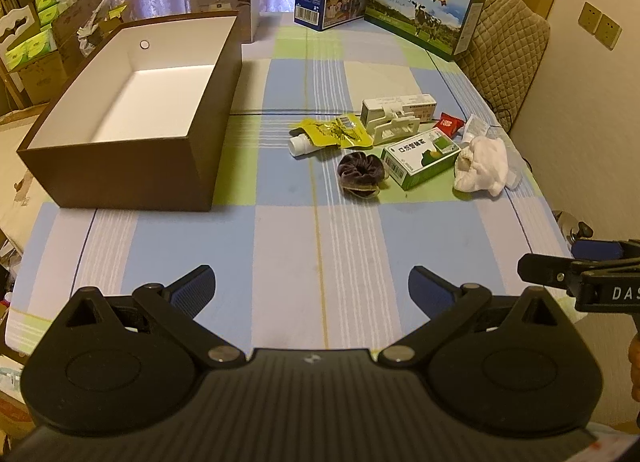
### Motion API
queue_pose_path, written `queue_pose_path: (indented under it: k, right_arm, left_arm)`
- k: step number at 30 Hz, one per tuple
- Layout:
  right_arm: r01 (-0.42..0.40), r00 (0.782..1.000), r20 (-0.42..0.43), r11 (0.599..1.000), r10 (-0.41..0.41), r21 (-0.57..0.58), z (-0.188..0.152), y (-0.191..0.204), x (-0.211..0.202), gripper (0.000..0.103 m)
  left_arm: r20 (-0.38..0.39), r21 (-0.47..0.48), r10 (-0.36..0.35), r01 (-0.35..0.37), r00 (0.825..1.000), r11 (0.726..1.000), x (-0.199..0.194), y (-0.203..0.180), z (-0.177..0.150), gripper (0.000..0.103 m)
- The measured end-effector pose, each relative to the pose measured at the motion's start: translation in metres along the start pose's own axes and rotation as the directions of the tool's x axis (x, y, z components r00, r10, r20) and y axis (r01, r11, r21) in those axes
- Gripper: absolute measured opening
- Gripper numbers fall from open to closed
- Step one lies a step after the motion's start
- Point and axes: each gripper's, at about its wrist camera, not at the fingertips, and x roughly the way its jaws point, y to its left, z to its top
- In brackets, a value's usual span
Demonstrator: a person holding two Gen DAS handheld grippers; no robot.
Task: Organize objects
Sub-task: 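Move both tools toward the cluster of items on the table, then grasp the white towel with the right tool while the left tool grasps the brown scrunchie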
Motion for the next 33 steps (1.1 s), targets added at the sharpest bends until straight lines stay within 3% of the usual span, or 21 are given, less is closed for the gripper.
queue_pose_path:
  k: [14, 21, 33]
  right_arm:
    - [0.009, 1.0, 0.012, 1.0, -0.009, -0.011, 0.033, -0.032, 0.024, 0.1]
    - [0.021, 0.997, 0.076, 0.999, -0.023, 0.027, 0.049, -0.06, 0.041, 0.1]
    - [-0.005, 0.987, 0.161, 1.0, 0.002, 0.018, 0.078, -0.093, 0.074, 0.1]
  left_arm:
    - [-0.024, -0.011, 0.006, -0.006, 1.0, 1.0, 0.035, -0.011, 0.029, 0.102]
    - [-0.04, -0.023, 0.02, -0.021, 0.999, 1.0, 0.058, -0.009, 0.044, 0.102]
    - [-0.003, -0.03, 0.082, -0.082, 0.997, 0.996, 0.095, -0.009, 0.081, 0.102]
